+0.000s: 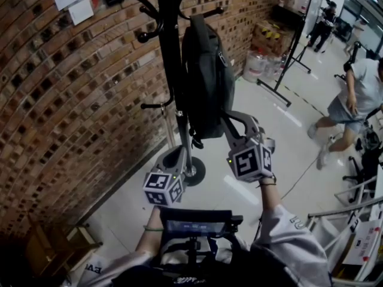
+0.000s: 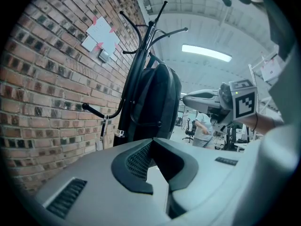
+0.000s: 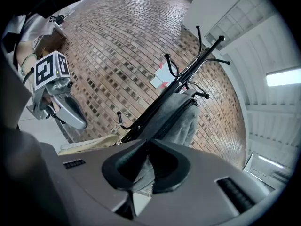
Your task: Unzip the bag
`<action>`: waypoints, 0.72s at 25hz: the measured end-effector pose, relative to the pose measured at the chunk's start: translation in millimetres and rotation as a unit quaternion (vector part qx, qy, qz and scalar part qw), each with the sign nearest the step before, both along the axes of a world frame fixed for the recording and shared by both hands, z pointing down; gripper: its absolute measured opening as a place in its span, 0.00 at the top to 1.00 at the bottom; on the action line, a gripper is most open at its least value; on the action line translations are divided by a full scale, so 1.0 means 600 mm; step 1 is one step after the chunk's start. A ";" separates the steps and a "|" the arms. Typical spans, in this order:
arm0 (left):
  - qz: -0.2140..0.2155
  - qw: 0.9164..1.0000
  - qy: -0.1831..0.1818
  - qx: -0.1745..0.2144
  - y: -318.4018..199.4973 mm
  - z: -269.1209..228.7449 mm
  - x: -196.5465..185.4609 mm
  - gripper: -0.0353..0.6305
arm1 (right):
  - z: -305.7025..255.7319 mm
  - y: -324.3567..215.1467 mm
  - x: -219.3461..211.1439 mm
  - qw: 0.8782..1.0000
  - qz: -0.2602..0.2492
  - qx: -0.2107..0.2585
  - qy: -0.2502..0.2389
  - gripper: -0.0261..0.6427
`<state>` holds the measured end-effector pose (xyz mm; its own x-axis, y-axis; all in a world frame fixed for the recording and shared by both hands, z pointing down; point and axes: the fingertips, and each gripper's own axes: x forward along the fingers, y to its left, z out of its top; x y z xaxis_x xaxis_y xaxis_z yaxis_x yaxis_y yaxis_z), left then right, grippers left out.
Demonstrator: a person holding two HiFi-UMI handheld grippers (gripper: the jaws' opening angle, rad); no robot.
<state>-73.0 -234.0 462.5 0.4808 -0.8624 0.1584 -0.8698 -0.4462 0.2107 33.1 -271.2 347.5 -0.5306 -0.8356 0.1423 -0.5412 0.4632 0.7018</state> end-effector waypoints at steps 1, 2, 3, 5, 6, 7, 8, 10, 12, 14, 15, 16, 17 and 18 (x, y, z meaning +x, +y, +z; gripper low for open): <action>0.000 1.000 0.000 0.000 -0.001 0.001 0.000 0.94 | 0.008 0.000 0.001 1.000 0.001 -0.005 0.003 0.93; 0.000 1.000 0.000 -0.001 -0.001 0.001 0.000 0.94 | 0.017 0.000 0.002 1.000 0.001 -0.011 0.004 0.93; 0.000 1.000 0.000 -0.001 -0.002 0.001 0.000 0.94 | 0.027 -0.001 0.004 1.000 0.001 -0.017 0.004 0.93; 0.001 1.000 0.001 -0.003 -0.004 0.002 -0.001 0.94 | 0.046 -0.002 0.006 1.000 0.004 -0.030 0.006 0.93; 0.001 1.000 0.001 -0.003 -0.005 0.003 -0.001 0.94 | 0.054 -0.002 0.006 0.999 0.005 -0.035 0.008 0.93; 0.002 1.000 0.001 -0.004 -0.006 0.004 -0.001 0.94 | 0.062 -0.003 0.007 0.999 0.007 -0.040 0.009 0.93; 0.002 1.000 0.001 -0.005 -0.007 0.005 0.000 0.94 | 0.068 -0.003 0.007 0.999 0.008 -0.043 0.010 0.93; 0.003 1.000 0.001 -0.007 -0.009 0.007 0.000 0.94 | 0.080 -0.005 0.007 0.999 0.010 -0.051 0.015 0.93; 0.004 1.000 0.001 -0.008 -0.010 0.009 0.000 0.94 | 0.093 -0.007 0.007 0.998 0.011 -0.058 0.018 0.93; 0.005 1.000 0.001 -0.009 -0.011 0.010 0.000 0.94 | 0.106 -0.009 0.009 0.998 0.011 -0.063 0.012 0.93; 0.005 1.000 0.001 -0.009 -0.011 0.010 0.001 0.94 | 0.111 -0.010 0.009 0.998 0.012 -0.066 0.010 0.93; 0.006 1.000 0.001 -0.010 -0.012 0.011 0.000 0.94 | 0.115 -0.011 0.010 0.997 0.013 -0.070 0.010 0.93; 0.006 1.000 0.001 -0.010 -0.013 0.011 0.000 0.94 | 0.120 -0.012 0.010 0.997 0.015 -0.073 0.010 0.93; 0.006 1.000 0.001 -0.010 -0.015 0.012 -0.001 0.94 | 0.124 -0.014 0.010 0.997 0.017 -0.077 0.011 0.93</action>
